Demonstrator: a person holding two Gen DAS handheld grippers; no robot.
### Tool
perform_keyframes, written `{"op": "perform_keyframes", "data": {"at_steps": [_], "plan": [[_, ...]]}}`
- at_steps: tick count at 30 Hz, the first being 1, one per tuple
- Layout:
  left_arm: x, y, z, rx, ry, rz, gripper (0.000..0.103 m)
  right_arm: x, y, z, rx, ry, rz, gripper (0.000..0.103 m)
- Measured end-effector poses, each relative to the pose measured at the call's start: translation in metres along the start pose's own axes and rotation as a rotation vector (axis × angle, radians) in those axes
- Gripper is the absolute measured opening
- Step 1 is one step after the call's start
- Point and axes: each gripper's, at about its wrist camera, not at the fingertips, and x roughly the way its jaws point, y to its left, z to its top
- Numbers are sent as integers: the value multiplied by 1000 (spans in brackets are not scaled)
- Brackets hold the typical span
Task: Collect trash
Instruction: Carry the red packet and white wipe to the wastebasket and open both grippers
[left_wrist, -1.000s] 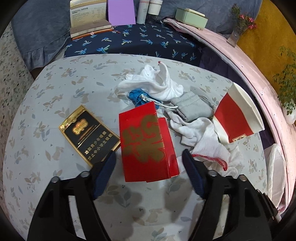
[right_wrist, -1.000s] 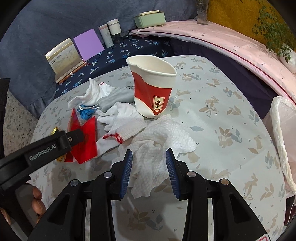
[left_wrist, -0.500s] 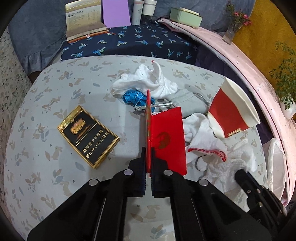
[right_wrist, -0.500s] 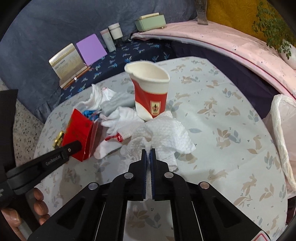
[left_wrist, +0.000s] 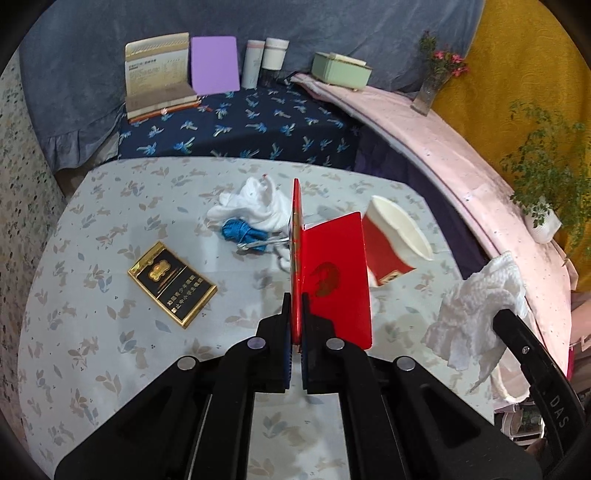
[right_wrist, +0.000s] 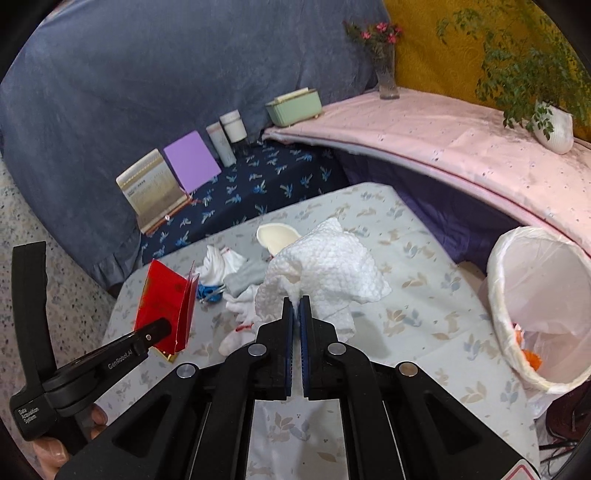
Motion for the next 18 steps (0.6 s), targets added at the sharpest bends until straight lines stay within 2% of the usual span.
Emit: {"op": "perform_keyframes", "data": {"at_steps": [10,18], "plan": [[-28,-61,-7,100,-47,-46,3,-42,-30,7,27,-75,-25,4],[-37,-123,-21,201,-54,-95,3,-77,-81,9,88,-139,-79,4]]}}
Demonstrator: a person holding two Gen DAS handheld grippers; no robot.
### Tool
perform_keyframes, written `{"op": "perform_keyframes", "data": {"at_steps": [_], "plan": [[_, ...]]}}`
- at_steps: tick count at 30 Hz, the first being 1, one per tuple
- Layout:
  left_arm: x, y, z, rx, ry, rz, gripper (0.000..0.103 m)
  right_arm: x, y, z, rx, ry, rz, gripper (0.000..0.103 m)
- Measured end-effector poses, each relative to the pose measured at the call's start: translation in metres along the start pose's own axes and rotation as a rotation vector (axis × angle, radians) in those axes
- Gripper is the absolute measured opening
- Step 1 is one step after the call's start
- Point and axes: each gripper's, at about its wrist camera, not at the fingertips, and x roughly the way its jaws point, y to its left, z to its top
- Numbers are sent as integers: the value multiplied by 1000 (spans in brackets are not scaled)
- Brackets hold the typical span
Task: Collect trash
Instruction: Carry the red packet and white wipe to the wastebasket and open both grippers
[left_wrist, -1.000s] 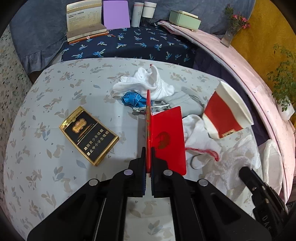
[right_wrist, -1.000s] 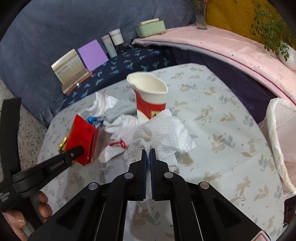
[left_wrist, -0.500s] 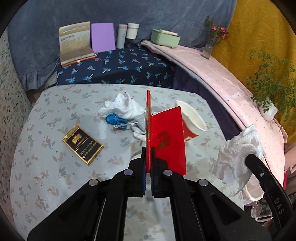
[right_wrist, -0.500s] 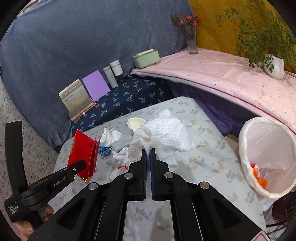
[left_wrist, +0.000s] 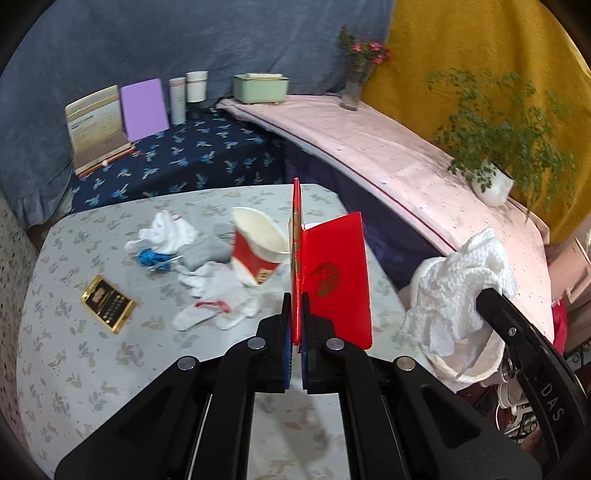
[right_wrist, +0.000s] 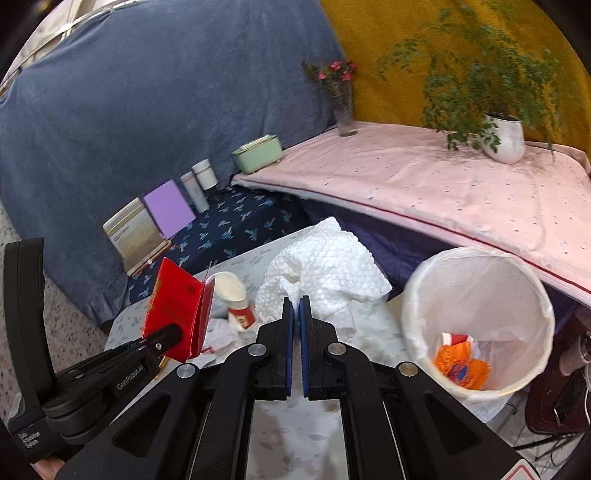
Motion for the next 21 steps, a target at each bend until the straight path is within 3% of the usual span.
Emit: {"op": "perform_keyframes", "data": {"at_steps": [12,21], "plan": [[9,-105,-8,154,30,-127,3,-30,-87,3,116,-57,-117,4],[24,-160,-11,225,55,-220,3,-43,-139,6,191,-81,-183,4]]}}
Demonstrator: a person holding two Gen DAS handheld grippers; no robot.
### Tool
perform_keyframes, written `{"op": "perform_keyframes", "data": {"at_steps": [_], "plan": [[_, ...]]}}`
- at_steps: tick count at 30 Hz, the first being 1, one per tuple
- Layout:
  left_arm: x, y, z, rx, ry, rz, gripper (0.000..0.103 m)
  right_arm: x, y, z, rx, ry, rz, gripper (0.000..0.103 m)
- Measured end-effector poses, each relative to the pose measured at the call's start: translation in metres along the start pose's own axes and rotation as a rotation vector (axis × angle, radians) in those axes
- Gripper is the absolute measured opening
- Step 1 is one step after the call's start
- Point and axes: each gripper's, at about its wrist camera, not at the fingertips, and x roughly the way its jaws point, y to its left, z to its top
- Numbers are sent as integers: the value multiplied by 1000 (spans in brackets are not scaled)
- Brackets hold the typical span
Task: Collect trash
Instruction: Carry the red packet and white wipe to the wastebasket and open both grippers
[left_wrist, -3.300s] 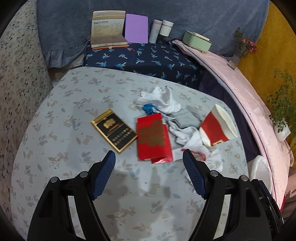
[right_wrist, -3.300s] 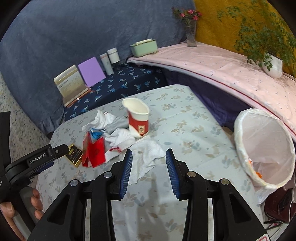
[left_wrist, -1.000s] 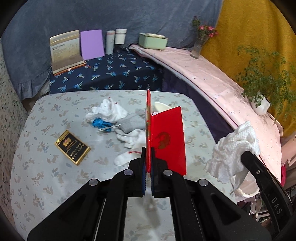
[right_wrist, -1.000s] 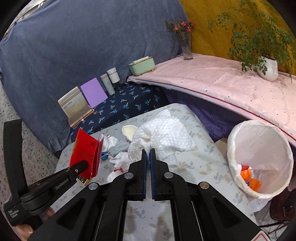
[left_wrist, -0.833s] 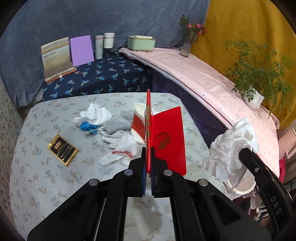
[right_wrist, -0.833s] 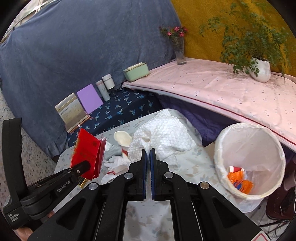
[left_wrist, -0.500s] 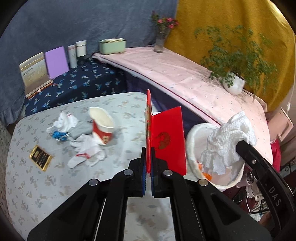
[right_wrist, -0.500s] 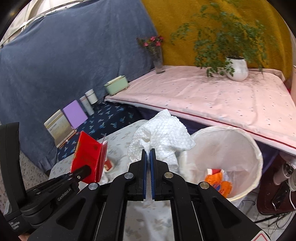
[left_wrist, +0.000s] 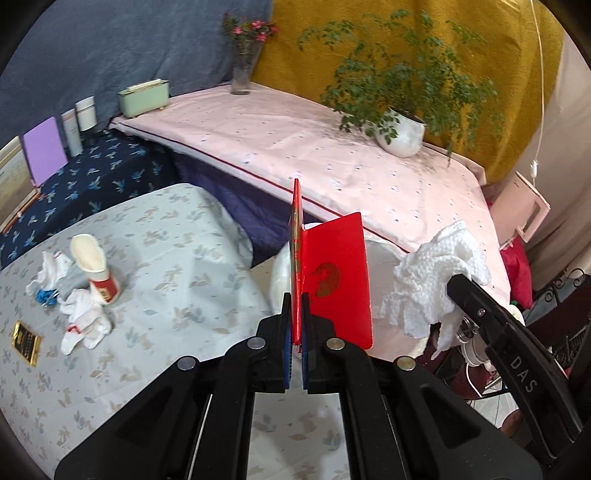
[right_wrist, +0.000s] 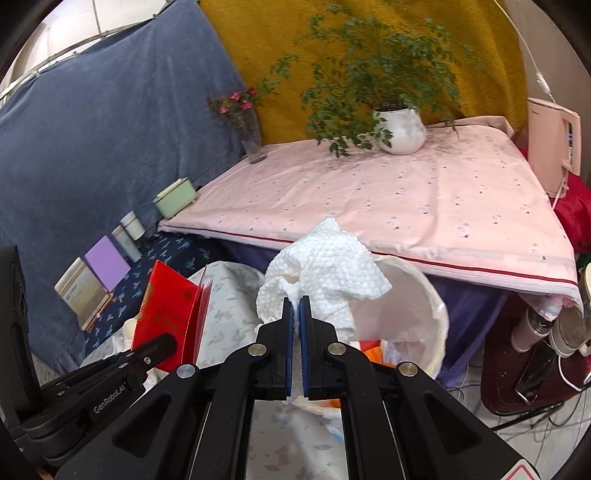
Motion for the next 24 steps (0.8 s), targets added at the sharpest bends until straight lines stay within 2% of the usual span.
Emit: {"op": "perform_keyframes", "data": {"at_steps": [14,17,19,24], "plan": [[45,-40,7,52,42,-81,5,19,-42,5,48,24,-63,4],[53,-41,8,49,50,-95,12,27,-47,3,55,38,-73,8],[55,-41,9,52,49,-83,30,30,-49,3,66,37,-84,11],[58,-35,9,37,46,-64,36,36,-53,3,70,46,-89,11]]}}
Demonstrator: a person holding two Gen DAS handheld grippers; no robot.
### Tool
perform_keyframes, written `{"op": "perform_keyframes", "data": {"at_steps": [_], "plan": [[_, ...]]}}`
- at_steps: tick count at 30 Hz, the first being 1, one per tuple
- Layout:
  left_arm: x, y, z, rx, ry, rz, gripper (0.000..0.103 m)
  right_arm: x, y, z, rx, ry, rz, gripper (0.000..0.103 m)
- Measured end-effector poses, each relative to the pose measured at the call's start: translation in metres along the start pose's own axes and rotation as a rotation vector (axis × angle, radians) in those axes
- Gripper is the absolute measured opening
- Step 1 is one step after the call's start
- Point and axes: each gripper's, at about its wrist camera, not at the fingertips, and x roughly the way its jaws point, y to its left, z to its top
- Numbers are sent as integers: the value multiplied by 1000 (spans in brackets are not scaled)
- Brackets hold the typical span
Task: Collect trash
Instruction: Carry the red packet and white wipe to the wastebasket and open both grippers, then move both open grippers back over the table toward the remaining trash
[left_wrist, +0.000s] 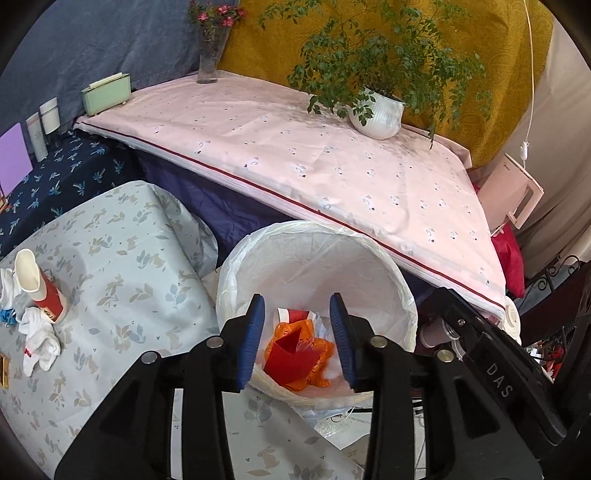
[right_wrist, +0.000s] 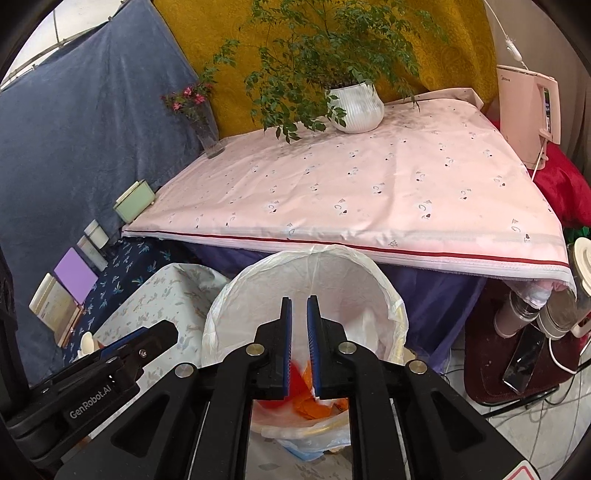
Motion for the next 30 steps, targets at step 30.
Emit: {"op": "perform_keyframes", "data": {"at_steps": [30], "plan": [[-74,115,-25,-247,-98,169,58,-25,94,-22,-155,12,120,18]]}}
